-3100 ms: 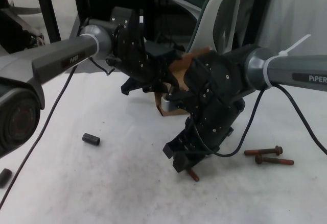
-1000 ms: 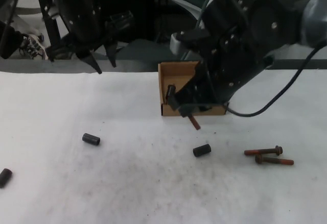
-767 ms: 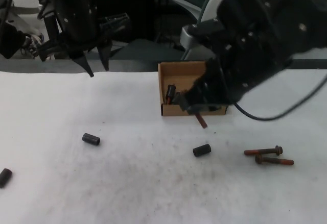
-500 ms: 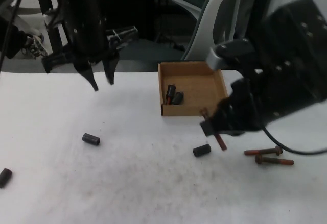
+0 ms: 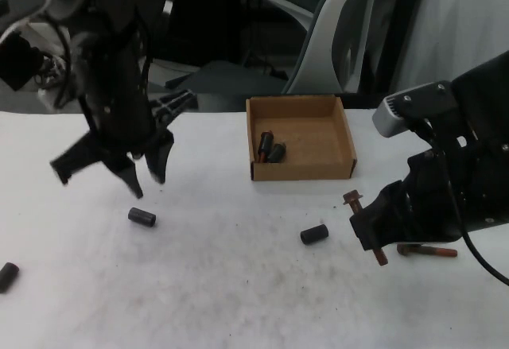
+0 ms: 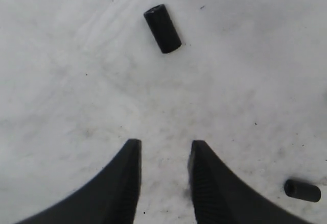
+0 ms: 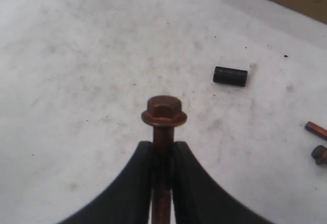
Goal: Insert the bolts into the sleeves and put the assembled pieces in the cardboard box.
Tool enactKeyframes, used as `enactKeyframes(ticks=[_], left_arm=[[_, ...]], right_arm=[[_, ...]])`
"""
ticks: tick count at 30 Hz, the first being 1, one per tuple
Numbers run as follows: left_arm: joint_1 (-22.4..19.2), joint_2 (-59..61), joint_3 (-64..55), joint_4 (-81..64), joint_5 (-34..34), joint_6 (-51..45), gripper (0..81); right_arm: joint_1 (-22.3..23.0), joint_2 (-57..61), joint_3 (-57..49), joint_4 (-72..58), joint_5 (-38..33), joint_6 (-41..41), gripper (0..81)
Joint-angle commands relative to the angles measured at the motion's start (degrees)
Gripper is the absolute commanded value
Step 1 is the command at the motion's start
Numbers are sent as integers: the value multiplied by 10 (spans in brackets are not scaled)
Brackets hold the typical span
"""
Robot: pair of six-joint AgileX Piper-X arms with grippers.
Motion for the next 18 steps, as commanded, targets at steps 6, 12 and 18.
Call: enactKeyframes(ticks=[6,12,18], left_arm=[[-1,-15,85,-92,37,-99,312],[4,-16,110,-208,14,-122,312],[26,-14,129,-273,-20,-77,312]], right_arm=[[0,-7,-1,-4,-26,-5,3],[0,-21,7,-57,-32,-30,3],[0,-69,51,-192,-33,-30,3]])
